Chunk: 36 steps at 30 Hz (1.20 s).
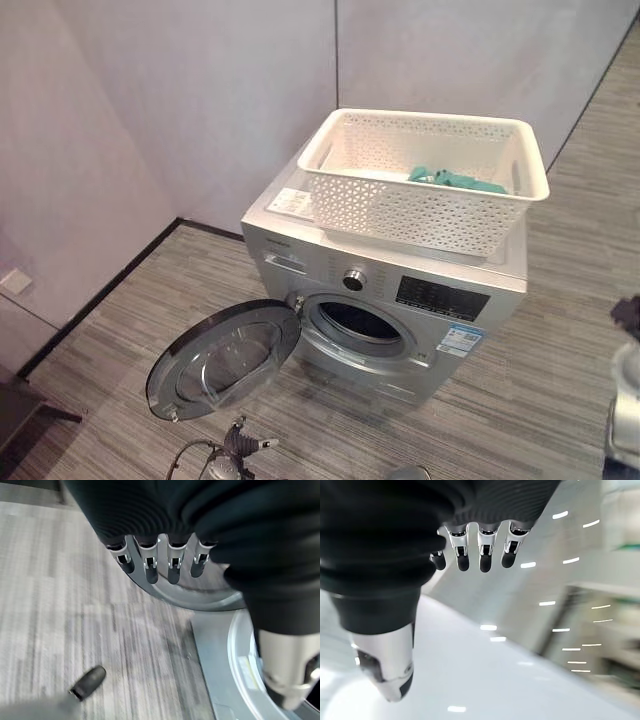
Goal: Grab the laundry basket,head to the washer,open it,put in the laundry and shut it.
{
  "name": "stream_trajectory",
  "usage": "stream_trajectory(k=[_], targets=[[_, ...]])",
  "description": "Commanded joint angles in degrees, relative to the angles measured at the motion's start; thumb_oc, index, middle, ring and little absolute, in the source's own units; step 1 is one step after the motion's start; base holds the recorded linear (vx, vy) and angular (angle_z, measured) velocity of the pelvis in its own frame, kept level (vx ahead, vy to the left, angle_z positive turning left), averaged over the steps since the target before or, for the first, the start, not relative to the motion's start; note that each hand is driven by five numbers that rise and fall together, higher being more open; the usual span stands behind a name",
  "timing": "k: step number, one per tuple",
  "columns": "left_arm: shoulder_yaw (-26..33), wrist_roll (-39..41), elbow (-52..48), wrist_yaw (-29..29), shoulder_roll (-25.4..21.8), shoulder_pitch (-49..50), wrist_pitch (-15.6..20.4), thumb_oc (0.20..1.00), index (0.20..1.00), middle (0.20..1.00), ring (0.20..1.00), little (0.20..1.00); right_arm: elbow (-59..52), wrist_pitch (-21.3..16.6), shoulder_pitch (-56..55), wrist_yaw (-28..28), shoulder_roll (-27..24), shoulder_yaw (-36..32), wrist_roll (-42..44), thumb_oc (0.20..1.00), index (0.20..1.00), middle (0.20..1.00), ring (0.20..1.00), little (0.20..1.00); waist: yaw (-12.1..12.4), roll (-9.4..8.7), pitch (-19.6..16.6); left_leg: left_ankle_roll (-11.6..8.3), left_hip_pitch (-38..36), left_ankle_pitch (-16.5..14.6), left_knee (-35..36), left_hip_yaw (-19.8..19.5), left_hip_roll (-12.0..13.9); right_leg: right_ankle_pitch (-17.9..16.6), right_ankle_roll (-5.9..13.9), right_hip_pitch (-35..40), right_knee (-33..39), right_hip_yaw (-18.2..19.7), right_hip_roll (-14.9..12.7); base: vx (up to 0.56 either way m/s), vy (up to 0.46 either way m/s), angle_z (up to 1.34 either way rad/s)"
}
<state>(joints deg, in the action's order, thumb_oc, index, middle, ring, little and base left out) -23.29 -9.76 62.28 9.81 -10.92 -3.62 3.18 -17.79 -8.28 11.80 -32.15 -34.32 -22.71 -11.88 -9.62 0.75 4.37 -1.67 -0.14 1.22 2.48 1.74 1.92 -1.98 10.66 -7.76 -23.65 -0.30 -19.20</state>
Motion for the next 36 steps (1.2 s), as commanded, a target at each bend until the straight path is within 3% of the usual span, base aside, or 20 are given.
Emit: stream_trajectory(k=[1, 2, 4, 6, 7, 8, 10, 12, 18, 19, 20, 21, 22, 24, 29, 36], targets=[[4.5, -0.2, -2.1, -1.3, -3.6, -1.8, 1.7, 1.0, 1.0, 1.0, 1.0, 1.0, 8.0, -0.4, 7.9, 6.0, -11.8, 4.1, 7.3, 1.0, 1.0, 1.0, 1.0, 1.0, 3.4, -2.45, 0.8, 4.52, -3.3, -13.7, -7.3, -1.4, -2.8, -2.3, 0.86, -2.1, 13.1, 5.5, 4.5, 0.0, -0.006, 0.17], [4.6, -0.1, -2.2, -1.3, -3.4, -1.8, 1.7, 1.0, 1.0, 1.0, 1.0, 1.0, 8.7, -0.6, 8.7, 6.0, -12.2, 4.5, 7.5, 1.0, 1.0, 1.0, 1.0, 1.0, 3.4, -2.25, 0.8, 4.55, -3.1, -13.8, -7.5, -1.4, -2.8, -2.5, 0.9, -2.0, 13.6, 5.5, 4.5, -0.03, -0.034, 0.21], [3.9, 2.0, -2.1, -1.5, -4.8, -2.9, 1.5, 1.0, 1.0, 1.0, 1.0, 1.0, 18.3, 2.3, 20.4, 10.6, -22.2, 14.9, 10.3, 1.0, 1.0, 1.0, 1.0, 1.0, 4.8, -4.24, 1.8, 4.01, -1.1, -14.6, -10.0, -2.1, -3.4, -4.5, 1.58, -3.7, 20.6, 7.7, 5.6, -0.03, -0.076, 0.41], [4.0, 2.2, -2.2, -1.5, -5.1, -3.4, 1.6, 1.0, 1.0, 1.0, 1.0, 1.0, 22.4, 3.2, 25.2, 12.3, -25.4, 19.8, 10.9, 1.0, 1.0, 1.0, 1.0, 1.0, 4.8, -4.8, 1.7, 3.74, -0.6, -15.0, -10.8, -2.4, -3.8, -4.2, 1.73, -3.0, 22.6, 8.3, 5.8, 0.04, -0.083, 0.43], [3.6, 3.4, -1.8, -2.0, -5.4, -3.4, 1.6, 1.0, 1.0, 1.0, 1.0, 1.0, 28.1, 4.7, 31.6, 17.5, -29.9, 26.9, 13.3, 1.0, 1.0, 1.0, 1.0, 1.0, 5.3, -6.21, 1.6, 3.2, -0.7, -15.3, -11.3, -4.3, -3.7, -3.0, 1.79, -2.0, 20.9, 11.5, 7.3, 0.05, -0.087, 0.29], [3.9, 3.5, -1.8, -2.0, -5.2, -3.5, 1.6, 1.0, 1.0, 1.0, 1.0, 1.0, 28.6, 4.5, 32.8, 17.4, -30.0, 27.8, 13.4, 1.0, 1.0, 1.0, 1.0, 1.0, 5.0, -6.15, 1.6, 3.16, -0.5, -15.0, -11.2, -4.2, -3.8, -3.1, 1.8, -2.3, 20.8, 11.6, 7.2, 0.1, -0.156, 0.43], [4.1, 6.1, -2.0, -2.7, -5.9, -2.6, 1.2, 1.0, 1.0, 1.0, 1.0, 1.0, 34.8, 6.8, 42.0, 24.0, -33.8, 38.9, 15.6, 1.0, 1.0, 1.0, 1.0, 1.0, 5.5, -7.55, 0.7, 2.05, -0.9, -14.3, -10.6, -6.5, -2.3, -2.1, 0.78, -2.9, 18.7, 12.7, 9.4, 0.12, -0.158, 0.44], [4.3, 6.6, -1.7, -3.1, -5.2, -2.3, 1.1, 1.0, 1.0, 1.0, 1.0, 1.0, 37.6, 7.5, 46.5, 25.1, -34.0, 43.7, 15.7, 1.0, 1.0, 1.0, 1.0, 1.0, 5.0, -7.21, 0.3, 1.63, -1.4, -14.0, -10.0, -7.1, -1.5, -1.9, 0.29, -2.6, 18.8, 11.9, 9.8, 0.08, -0.082, 0.2], [4.5, 6.5, -1.7, -3.1, -5.0, -2.3, 1.1, 1.0, 1.0, 1.0, 1.0, 1.0, 37.9, 7.4, 47.3, 25.1, -34.0, 44.4, 15.8, 1.0, 1.0, 1.0, 1.0, 1.0, 4.8, -6.99, 0.3, 1.62, -1.4, -14.0, -9.9, -7.2, -1.5, -1.9, 0.28, -2.5, 18.8, 11.8, 9.9, 0.02, -0.029, 0.1], [3.7, 7.7, -1.3, -4.5, -5.5, -1.6, 1.1, 1.0, 1.0, 1.0, 1.0, 1.0, 41.2, 8.6, 54.2, 30.7, -36.1, 52.0, 17.3, 1.0, 1.0, 1.0, 1.0, 1.0, 5.1, -7.92, -0.7, 0.48, -2.4, -12.7, -8.1, -7.8, 0.4, -1.2, -0.33, -1.6, 19.9, 10.3, 10.7, 0.14, -0.172, 0.08], [3.4, 8.3, -1.5, -5.3, -5.5, -1.0, 1.2, 1.0, 1.0, 1.0, 1.0, 1.0, 42.6, 8.7, 57.2, 32.7, -36.8, 55.5, 18.8, 1.0, 1.0, 1.0, 1.0, 1.0, 5.1, -8.03, -1.3, 0.0, -2.9, -12.1, -6.9, -7.8, 1.3, -1.1, -0.44, -1.3, 20.6, 9.4, 10.9, 0.25, -0.286, 0.1], [2.3, 9.4, -1.2, -7.6, -5.6, -0.1, 1.2, 1.0, 1.0, 1.0, 1.0, 1.0, 50.1, 9.5, 66.7, 38.0, -37.0, 66.6, 19.5, 1.0, 1.0, 1.0, 1.0, 1.0, 5.3, -8.51, -2.3, -1.31, -4.0, -10.1, -4.1, -8.2, 3.1, -0.7, -0.87, -0.3, 22.1, 7.9, 11.5, 0.23, -0.245, 0.12], [2.5, 10.5, 0.2, -8.3, -4.8, -0.2, 1.2, 1.0, 1.0, 1.0, 1.0, 1.0, 55.8, 9.3, 73.8, 41.3, -34.2, 75.0, 18.9, 1.0, 1.0, 1.0, 1.0, 1.0, 5.5, -8.13, -2.9, -2.19, -4.6, -8.7, -2.1, -8.3, 4.4, -0.2, -1.41, 0.6, 23.2, 6.9, 12.3, 0.22, -0.246, 0.13], [3.1, 11.6, 1.0, -9.4, -4.4, 0.2, 1.3, 1.0, 1.0, 1.0, 1.0, 1.0, 60.8, 9.5, 79.0, 46.2, -32.1, 83.3, 17.3, 1.0, 1.0, 1.0, 1.0, 1.0, 5.9, -7.55, -3.0, -3.01, -4.6, -7.4, -0.4, -8.6, 5.4, 0.4, -1.84, 1.2, 24.4, 5.7, 12.6, 0.1, -0.121, 0.14], [3.9, 13.5, 1.1, -10.5, -4.6, 1.9, 1.5, 1.0, 1.0, 1.0, 1.0, 1.0, 65.8, 9.9, 80.0, 50.8, -30.8, 88.5, 14.5, 1.0, 1.0, 1.0, 1.0, 1.0, 7.0, -6.95, -2.3, -3.6, -3.4, -6.1, 0.0, -9.7, 6.1, 0.6, -2.38, 1.5, 25.7, 4.4, 12.8, 0.03, -0.046, 0.17], [7.3, 15.1, 5.3, -9.8, -5.6, 3.2, 1.2, 1.0, 1.0, 1.0, 1.0, 1.0, 67.5, 10.3, 78.7, 52.6, -31.5, 88.9, 11.0, 1.0, 1.0, 1.0, 1.0, 1.0, 8.1, -5.55, -0.6, -4.53, -0.2, -3.2, 1.1, -10.9, 6.9, 1.0, -3.07, -0.3, 26.1, 2.9, 13.0, 0.0, -0.055, 0.08]])
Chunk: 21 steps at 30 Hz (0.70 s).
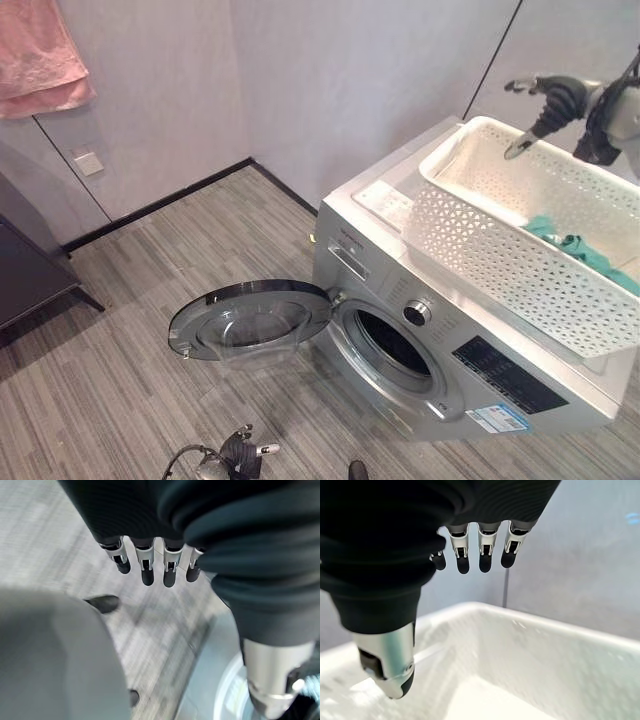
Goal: Grab the laundry basket,head to the washer,open it,put in the laundry and shut it.
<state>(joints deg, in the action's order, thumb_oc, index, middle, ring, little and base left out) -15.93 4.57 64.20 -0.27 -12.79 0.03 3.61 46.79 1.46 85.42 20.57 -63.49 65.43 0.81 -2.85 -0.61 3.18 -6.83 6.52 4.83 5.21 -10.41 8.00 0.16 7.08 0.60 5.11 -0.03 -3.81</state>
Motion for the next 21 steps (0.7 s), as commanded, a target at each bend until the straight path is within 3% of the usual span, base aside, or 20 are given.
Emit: stream_trajectory(k=[1, 9, 21], targets=[[0.5, 0.7, 4.4, 0.2, -3.8, -0.2, 0.6, 1.0, 1.0, 1.0, 1.0, 1.0, 1.9, 0.6, 4.4, 0.6, -3.1, 0.8, -2.0, 1.0, 1.0, 1.0, 1.0, 1.0, 1.3, -3.86, 1.1, 0.38, -6.3, -6.1, -1.5, 1.0, 1.1, -0.9, 0.28, -9.2, -2.8, 2.5, -2.1, 0.0, -0.027, 0.07], [0.1, 1.5, 3.4, -0.8, -3.6, 0.7, 0.7, 1.0, 1.0, 1.0, 1.0, 1.0, -2.4, 0.7, 1.8, 4.7, -5.8, 3.3, -1.7, 1.0, 1.0, 1.0, 1.0, 1.0, 1.5, -2.9, 2.1, -0.09, -5.4, -4.2, -0.8, 0.5, 2.0, -0.5, -0.24, -9.8, -2.7, 2.0, -1.5, 0.01, -0.033, 0.05], [-4.6, 3.3, -1.1, -0.9, -4.1, -0.8, 2.2, 1.0, 1.0, 1.0, 1.0, 1.0, 14.3, 0.5, 0.4, 4.5, -0.3, 2.0, -2.8, 1.0, 1.0, 1.0, 1.0, 1.0, 3.7, -1.84, 5.0, -0.57, -0.8, -0.3, -0.5, -2.3, 2.9, 0.0, -1.17, -13.3, -3.2, 0.8, -0.4, -0.01, -0.052, 0.08]])
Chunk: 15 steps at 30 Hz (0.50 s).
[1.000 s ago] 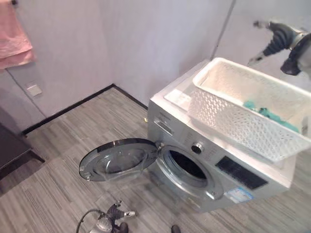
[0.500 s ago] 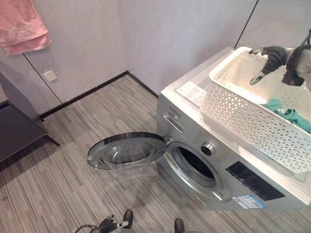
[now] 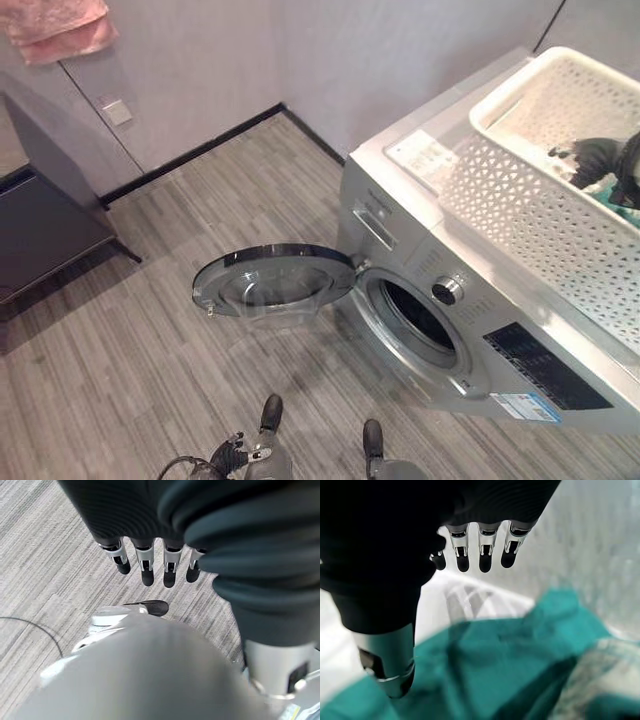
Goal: Grab the laundry basket,head to the washer,open it,put in the laundry and shut it.
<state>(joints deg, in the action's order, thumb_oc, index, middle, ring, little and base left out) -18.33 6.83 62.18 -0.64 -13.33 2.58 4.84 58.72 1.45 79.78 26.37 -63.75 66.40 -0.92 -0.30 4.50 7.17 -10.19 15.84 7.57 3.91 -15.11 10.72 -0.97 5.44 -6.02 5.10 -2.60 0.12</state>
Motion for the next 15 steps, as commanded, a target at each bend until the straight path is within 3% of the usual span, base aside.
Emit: stream_trajectory(k=[1, 13, 14, 15], targets=[[-2.3, 1.2, 0.8, -0.5, -3.6, -3.5, 1.0, 1.0, 1.0, 1.0, 1.0, 1.0, 3.3, 0.6, 6.0, -1.2, 0.1, 0.9, -1.1, 1.0, 1.0, 1.0, 1.0, 1.0, 1.3, -6.9, 1.2, 2.74, -9.9, -2.8, 0.8, 2.3, 0.3, 1.2, 0.38, -6.8, -3.2, 3.3, -4.3, 0.0, -0.037, 0.17], [-3.0, 1.0, 2.4, 0.0, -3.2, -4.6, 1.1, 1.0, 1.0, 1.0, 1.0, 1.0, 1.6, 0.9, 6.8, 0.8, -1.2, 2.9, 0.4, 1.0, 1.0, 1.0, 1.0, 1.0, 1.5, -6.54, 1.3, 2.08, -9.5, -1.8, 1.1, 2.1, 0.8, 1.5, 0.17, -6.8, -2.5, 2.9, -3.6, 0.01, -0.017, 0.08], [-3.1, 0.8, 2.6, 0.0, -2.9, -4.7, 1.0, 1.0, 1.0, 1.0, 1.0, 1.0, 0.6, 0.8, 6.7, 1.1, -1.7, 3.1, 1.0, 0.429, 0.429, 0.429, 0.429, 0.429, 1.3, -6.51, 0.9, 2.07, -9.8, -2.0, 1.1, 2.3, 0.7, 1.6, 0.25, -6.4, -2.6, 2.9, -3.7, 0.03, 0.03, 0.0], [-3.2, 0.7, 2.7, 0.0, -2.9, -4.8, 1.0, 1.0, 1.0, 1.0, 1.0, 1.0, 0.1, 0.8, 6.8, 1.4, -2.0, 3.2, 1.3, 0.2, 0.2, 0.2, 0.2, 0.2, 1.2, -6.45, 0.8, 2.08, -10.0, -2.1, 1.1, 2.3, 0.7, 1.6, 0.29, -6.0, -2.5, 2.8, -3.8, 0.0, 0.0, 0.0]])
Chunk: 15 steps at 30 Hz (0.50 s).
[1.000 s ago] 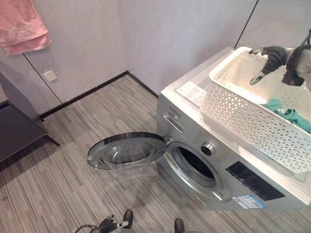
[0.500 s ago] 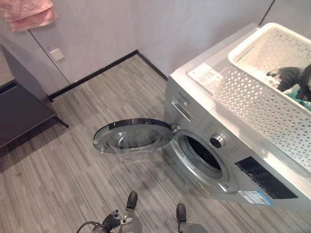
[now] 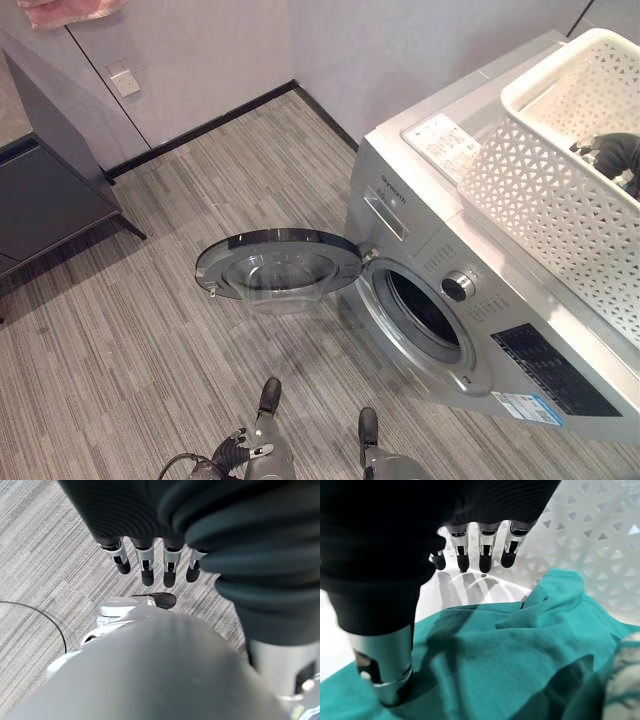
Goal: Grab the laundry basket,head to the washer,open it,put in the laundry and shut it.
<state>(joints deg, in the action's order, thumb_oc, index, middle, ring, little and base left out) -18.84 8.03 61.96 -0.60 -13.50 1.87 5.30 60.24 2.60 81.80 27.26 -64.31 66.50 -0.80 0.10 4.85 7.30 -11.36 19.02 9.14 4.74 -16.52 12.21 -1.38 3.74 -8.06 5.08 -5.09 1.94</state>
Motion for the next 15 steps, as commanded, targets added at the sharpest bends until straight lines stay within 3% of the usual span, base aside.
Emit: stream_trajectory(k=[1, 7, 14, 15], targets=[[-2.6, -0.5, 3.0, 0.0, -2.7, -4.1, 0.5, 1.0, 1.0, 1.0, 1.0, 1.0, -1.4, -0.3, 4.8, 0.5, -1.5, 3.1, 1.2, 0.2, 0.2, 0.2, 0.2, 0.2, 0.8, -6.79, 0.7, 3.25, -13.2, -3.7, 0.3, 3.7, -0.8, 2.1, 2.0, -4.0, -2.5, 5.3, -5.6, 0.0, 0.0, 0.0], [-2.9, -1.5, 4.2, 0.5, -2.1, -5.3, 0.4, 1.0, 1.0, 1.0, 1.0, 1.0, -4.2, -1.8, 7.8, -2.7, -3.4, 1.8, 6.2, 0.2, 0.2, 0.2, 0.2, 0.2, 0.0, -7.05, -0.4, 3.35, -14.9, -4.8, 0.3, 4.2, -1.1, 2.2, 2.29, -2.6, -2.4, 5.4, -6.0, 0.01, 0.033, 0.01], [-1.6, -3.1, 7.7, 0.8, -1.9, -6.4, 0.5, 1.0, 1.0, 1.0, 1.0, 1.0, -3.1, -5.6, 10.0, -12.9, -8.0, -10.0, 17.1, 0.2, 0.2, 0.2, 0.2, 0.2, -1.3, -8.23, -2.8, 3.69, -18.0, -7.1, 0.3, 5.5, -1.2, 2.7, 2.98, -0.3, -2.4, 6.1, -6.1, 0.04, 0.05, -0.01], [-1.1, -3.8, 8.8, 1.2, -1.9, -6.7, 0.5, 1.0, 1.0, 1.0, 1.0, 1.0, -2.8, -7.3, 9.6, -18.2, -9.3, -15.3, 19.4, 0.2, 0.2, 0.2, 0.2, 0.2, -1.8, -8.55, -3.6, 3.91, -18.9, -8.1, 0.3, 5.7, -1.0, 2.7, 3.06, 0.2, -2.7, 6.4, -6.0, 0.04, 0.024, -0.06]])
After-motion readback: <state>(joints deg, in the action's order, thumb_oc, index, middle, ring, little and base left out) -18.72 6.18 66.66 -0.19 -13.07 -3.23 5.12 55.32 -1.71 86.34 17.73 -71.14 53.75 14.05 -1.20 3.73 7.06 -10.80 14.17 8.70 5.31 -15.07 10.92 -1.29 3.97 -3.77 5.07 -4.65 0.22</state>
